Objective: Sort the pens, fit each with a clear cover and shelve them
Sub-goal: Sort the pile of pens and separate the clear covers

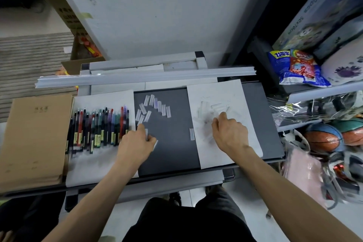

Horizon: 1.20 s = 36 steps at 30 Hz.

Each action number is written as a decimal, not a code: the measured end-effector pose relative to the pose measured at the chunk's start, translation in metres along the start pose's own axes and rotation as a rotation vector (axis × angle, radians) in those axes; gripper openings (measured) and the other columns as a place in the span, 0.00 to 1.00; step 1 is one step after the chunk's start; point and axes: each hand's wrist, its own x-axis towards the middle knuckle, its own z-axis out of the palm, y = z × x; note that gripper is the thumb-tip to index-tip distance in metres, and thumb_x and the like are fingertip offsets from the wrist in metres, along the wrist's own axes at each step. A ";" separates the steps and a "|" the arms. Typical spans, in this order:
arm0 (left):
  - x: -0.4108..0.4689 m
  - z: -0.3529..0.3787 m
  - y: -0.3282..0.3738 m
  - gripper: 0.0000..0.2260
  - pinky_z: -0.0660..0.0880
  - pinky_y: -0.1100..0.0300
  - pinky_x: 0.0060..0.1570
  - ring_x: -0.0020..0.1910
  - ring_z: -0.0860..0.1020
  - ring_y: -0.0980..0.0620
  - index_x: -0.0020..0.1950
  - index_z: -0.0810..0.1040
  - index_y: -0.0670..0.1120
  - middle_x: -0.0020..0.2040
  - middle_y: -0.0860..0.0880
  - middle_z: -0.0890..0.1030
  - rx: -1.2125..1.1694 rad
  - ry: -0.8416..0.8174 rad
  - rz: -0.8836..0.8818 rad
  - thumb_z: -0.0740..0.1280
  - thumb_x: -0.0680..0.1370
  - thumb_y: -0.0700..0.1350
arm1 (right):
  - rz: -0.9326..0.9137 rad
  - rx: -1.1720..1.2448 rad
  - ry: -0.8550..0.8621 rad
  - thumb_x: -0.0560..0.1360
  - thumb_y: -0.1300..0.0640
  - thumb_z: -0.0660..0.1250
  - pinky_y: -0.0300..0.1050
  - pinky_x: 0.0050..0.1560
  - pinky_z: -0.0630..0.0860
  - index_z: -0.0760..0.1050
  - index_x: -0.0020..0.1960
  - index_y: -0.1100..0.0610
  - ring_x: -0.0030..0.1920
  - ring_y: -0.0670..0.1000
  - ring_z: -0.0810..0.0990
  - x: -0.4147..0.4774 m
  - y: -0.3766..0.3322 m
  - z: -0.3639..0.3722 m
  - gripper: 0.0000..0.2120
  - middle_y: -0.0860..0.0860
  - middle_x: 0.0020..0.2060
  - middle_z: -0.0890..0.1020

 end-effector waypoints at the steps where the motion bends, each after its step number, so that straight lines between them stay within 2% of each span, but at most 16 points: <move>1: 0.001 -0.001 0.001 0.09 0.70 0.51 0.37 0.34 0.73 0.41 0.46 0.68 0.44 0.32 0.47 0.74 -0.016 -0.011 -0.016 0.64 0.77 0.48 | 0.004 -0.007 -0.006 0.86 0.47 0.50 0.47 0.33 0.67 0.69 0.56 0.59 0.37 0.60 0.81 0.002 0.000 -0.001 0.16 0.56 0.39 0.83; 5: 0.003 -0.003 0.001 0.10 0.73 0.51 0.39 0.37 0.75 0.41 0.45 0.70 0.43 0.35 0.46 0.75 -0.064 -0.028 -0.053 0.66 0.78 0.48 | 0.017 -0.013 -0.035 0.85 0.47 0.51 0.47 0.34 0.67 0.65 0.50 0.56 0.34 0.58 0.74 0.012 -0.002 -0.002 0.14 0.55 0.40 0.83; 9: 0.002 -0.001 -0.003 0.09 0.76 0.50 0.38 0.35 0.76 0.43 0.43 0.69 0.43 0.34 0.45 0.77 -0.123 -0.031 -0.068 0.67 0.77 0.46 | 0.035 0.068 -0.036 0.85 0.48 0.54 0.48 0.37 0.68 0.66 0.49 0.56 0.36 0.58 0.73 0.019 -0.002 -0.004 0.13 0.55 0.42 0.83; 13: -0.001 0.000 -0.005 0.10 0.77 0.49 0.39 0.35 0.77 0.42 0.40 0.68 0.45 0.33 0.44 0.78 -0.233 -0.027 -0.109 0.68 0.76 0.45 | 0.049 0.178 -0.008 0.84 0.48 0.57 0.49 0.39 0.69 0.71 0.56 0.57 0.38 0.59 0.74 0.022 0.000 -0.001 0.13 0.54 0.48 0.82; 16: 0.001 -0.001 -0.003 0.10 0.76 0.50 0.38 0.35 0.76 0.40 0.38 0.67 0.46 0.33 0.43 0.78 -0.275 0.004 -0.131 0.67 0.75 0.45 | 0.045 0.223 -0.005 0.84 0.49 0.58 0.50 0.41 0.71 0.72 0.63 0.55 0.44 0.60 0.79 0.021 0.001 -0.001 0.13 0.53 0.55 0.80; 19: 0.007 -0.006 0.014 0.11 0.76 0.50 0.39 0.35 0.76 0.41 0.37 0.67 0.48 0.32 0.45 0.78 -0.277 0.018 -0.088 0.67 0.74 0.46 | 0.036 0.246 -0.003 0.83 0.51 0.60 0.51 0.42 0.74 0.70 0.68 0.53 0.47 0.61 0.81 0.019 0.003 -0.002 0.16 0.52 0.60 0.79; 22: 0.016 -0.005 0.049 0.11 0.71 0.54 0.39 0.37 0.76 0.45 0.37 0.67 0.49 0.33 0.49 0.78 -0.254 -0.004 0.017 0.68 0.75 0.48 | 0.043 0.273 0.007 0.83 0.51 0.60 0.54 0.45 0.78 0.70 0.70 0.53 0.49 0.61 0.82 0.016 0.007 -0.003 0.17 0.52 0.61 0.79; 26: 0.026 0.003 0.107 0.09 0.78 0.51 0.41 0.39 0.78 0.44 0.39 0.70 0.49 0.36 0.49 0.80 -0.252 -0.096 0.181 0.65 0.75 0.50 | 0.057 0.321 0.033 0.83 0.51 0.62 0.55 0.47 0.81 0.71 0.69 0.53 0.50 0.59 0.83 0.013 0.017 -0.004 0.16 0.52 0.62 0.79; 32: 0.042 0.017 0.173 0.09 0.79 0.48 0.42 0.39 0.76 0.45 0.42 0.71 0.47 0.38 0.49 0.77 -0.147 -0.157 0.310 0.63 0.78 0.50 | 0.017 0.477 0.102 0.80 0.59 0.66 0.55 0.45 0.82 0.74 0.66 0.58 0.47 0.58 0.83 0.014 0.034 0.003 0.15 0.54 0.60 0.79; 36: 0.049 0.024 0.190 0.08 0.78 0.50 0.43 0.42 0.77 0.45 0.49 0.74 0.47 0.41 0.52 0.75 -0.100 -0.180 0.350 0.63 0.81 0.51 | -0.002 0.518 0.132 0.79 0.62 0.66 0.56 0.50 0.82 0.77 0.64 0.59 0.53 0.57 0.82 0.016 0.041 0.007 0.13 0.54 0.59 0.80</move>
